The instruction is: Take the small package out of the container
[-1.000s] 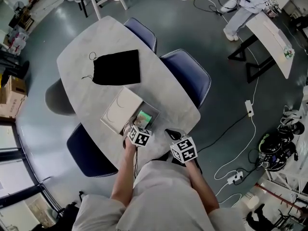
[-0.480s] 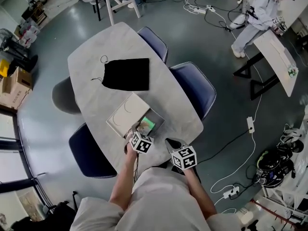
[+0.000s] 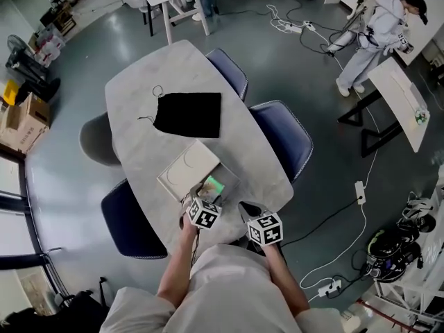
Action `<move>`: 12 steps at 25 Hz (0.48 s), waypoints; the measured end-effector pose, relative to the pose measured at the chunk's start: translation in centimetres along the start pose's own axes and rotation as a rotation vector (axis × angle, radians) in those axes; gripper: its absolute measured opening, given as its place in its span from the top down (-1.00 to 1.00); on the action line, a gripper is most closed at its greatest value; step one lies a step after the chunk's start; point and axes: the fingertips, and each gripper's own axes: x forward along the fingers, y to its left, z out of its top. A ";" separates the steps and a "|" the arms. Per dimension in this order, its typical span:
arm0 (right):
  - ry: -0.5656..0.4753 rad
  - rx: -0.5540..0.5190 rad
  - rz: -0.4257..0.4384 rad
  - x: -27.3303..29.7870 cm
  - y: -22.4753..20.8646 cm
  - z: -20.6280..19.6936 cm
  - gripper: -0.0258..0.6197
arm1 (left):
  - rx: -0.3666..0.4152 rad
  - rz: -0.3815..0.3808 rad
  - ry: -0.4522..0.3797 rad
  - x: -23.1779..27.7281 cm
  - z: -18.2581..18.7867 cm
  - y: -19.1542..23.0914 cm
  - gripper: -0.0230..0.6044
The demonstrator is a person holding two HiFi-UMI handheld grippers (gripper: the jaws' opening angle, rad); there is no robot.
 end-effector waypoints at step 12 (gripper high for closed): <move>-0.026 0.001 0.012 1.6 0.7 1.7 0.92 | -0.110 0.019 -0.082 -3.1 0.2 1.3 -0.26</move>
